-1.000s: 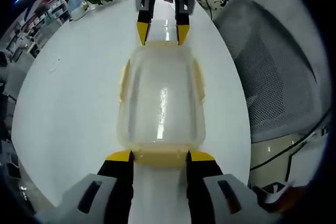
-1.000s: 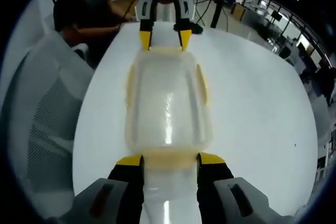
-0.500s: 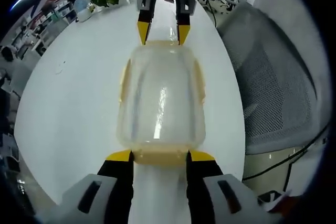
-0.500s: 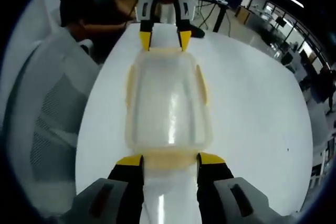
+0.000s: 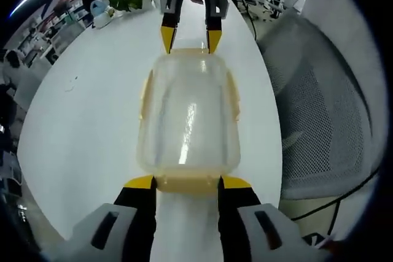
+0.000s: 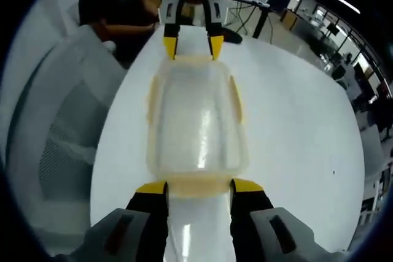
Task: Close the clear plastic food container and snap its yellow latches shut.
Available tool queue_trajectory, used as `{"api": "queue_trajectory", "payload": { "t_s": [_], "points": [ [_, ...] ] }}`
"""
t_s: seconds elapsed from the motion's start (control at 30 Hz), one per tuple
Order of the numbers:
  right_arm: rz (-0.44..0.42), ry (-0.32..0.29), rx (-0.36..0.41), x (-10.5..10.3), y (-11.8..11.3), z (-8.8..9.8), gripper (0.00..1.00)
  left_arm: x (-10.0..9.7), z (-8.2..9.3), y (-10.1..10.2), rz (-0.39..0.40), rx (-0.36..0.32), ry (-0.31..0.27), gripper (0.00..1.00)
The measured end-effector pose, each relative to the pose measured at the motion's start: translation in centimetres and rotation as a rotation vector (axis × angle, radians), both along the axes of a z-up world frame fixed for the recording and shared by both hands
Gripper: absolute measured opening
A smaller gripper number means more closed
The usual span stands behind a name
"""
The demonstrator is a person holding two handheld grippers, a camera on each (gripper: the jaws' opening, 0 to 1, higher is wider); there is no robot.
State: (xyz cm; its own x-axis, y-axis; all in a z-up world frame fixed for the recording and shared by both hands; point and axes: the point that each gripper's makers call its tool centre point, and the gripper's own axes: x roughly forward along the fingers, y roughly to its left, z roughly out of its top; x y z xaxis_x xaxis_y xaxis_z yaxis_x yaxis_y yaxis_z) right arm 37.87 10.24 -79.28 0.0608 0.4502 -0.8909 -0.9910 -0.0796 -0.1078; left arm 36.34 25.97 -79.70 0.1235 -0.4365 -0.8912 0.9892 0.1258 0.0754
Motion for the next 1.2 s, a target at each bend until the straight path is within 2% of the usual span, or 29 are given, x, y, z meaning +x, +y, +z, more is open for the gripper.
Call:
{"api": "queue_trajectory", "payload": {
  "t_s": [0.27, 0.87, 1.2],
  "points": [
    [0.015, -0.002, 0.008, -0.1, -1.2, 1.0, 0.37, -0.3, 0.9, -1.1, 0.017, -0.006, -0.004, 0.38],
    [0.038, -0.005, -0.004, 0.1, -6.1, 1.2, 0.37, -0.5, 1.1, -6.2, 0.043, -0.003, -0.005, 0.38],
    [0.045, -0.006, -0.001, 0.5, -8.3, 1.3, 0.37, -0.2, 1.2, -8.3, 0.05, -0.004, -0.005, 0.38]
  ]
}}
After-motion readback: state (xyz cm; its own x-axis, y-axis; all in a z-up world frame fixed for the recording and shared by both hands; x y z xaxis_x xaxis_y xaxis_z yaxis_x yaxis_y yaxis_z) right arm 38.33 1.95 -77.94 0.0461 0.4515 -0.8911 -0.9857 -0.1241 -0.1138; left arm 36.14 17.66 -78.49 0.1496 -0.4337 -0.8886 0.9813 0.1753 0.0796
